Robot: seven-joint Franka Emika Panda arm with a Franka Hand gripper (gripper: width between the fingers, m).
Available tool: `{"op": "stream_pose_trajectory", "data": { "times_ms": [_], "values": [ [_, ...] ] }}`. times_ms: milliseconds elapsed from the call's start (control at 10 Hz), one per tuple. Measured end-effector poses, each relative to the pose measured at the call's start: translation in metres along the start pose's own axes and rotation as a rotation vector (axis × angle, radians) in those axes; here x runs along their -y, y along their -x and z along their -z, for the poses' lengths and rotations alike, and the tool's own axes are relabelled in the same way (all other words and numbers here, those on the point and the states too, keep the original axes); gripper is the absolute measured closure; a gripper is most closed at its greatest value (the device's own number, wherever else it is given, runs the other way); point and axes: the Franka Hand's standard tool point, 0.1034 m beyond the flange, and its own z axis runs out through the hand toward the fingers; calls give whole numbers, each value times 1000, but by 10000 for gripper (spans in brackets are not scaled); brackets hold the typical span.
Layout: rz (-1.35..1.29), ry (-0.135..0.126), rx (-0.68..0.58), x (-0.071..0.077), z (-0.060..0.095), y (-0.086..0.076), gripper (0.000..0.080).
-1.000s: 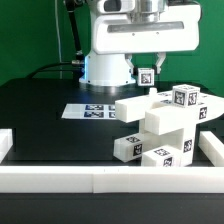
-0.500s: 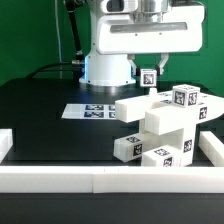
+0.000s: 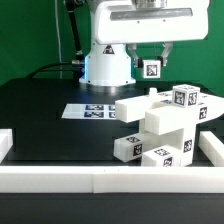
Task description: Assemble chair
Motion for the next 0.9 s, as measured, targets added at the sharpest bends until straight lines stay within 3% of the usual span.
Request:
{"op": "stream_pose_trajectory", "data": {
  "times_ms": [300,600,800,900],
  "values": [
    [8,3,-4,1,-2,-2,509],
    [52,19,-17,3,-6,-23,509],
    [43,7,-5,4,-1,-36,509],
    [44,8,-3,3,-3,-35,509]
  ]
}}
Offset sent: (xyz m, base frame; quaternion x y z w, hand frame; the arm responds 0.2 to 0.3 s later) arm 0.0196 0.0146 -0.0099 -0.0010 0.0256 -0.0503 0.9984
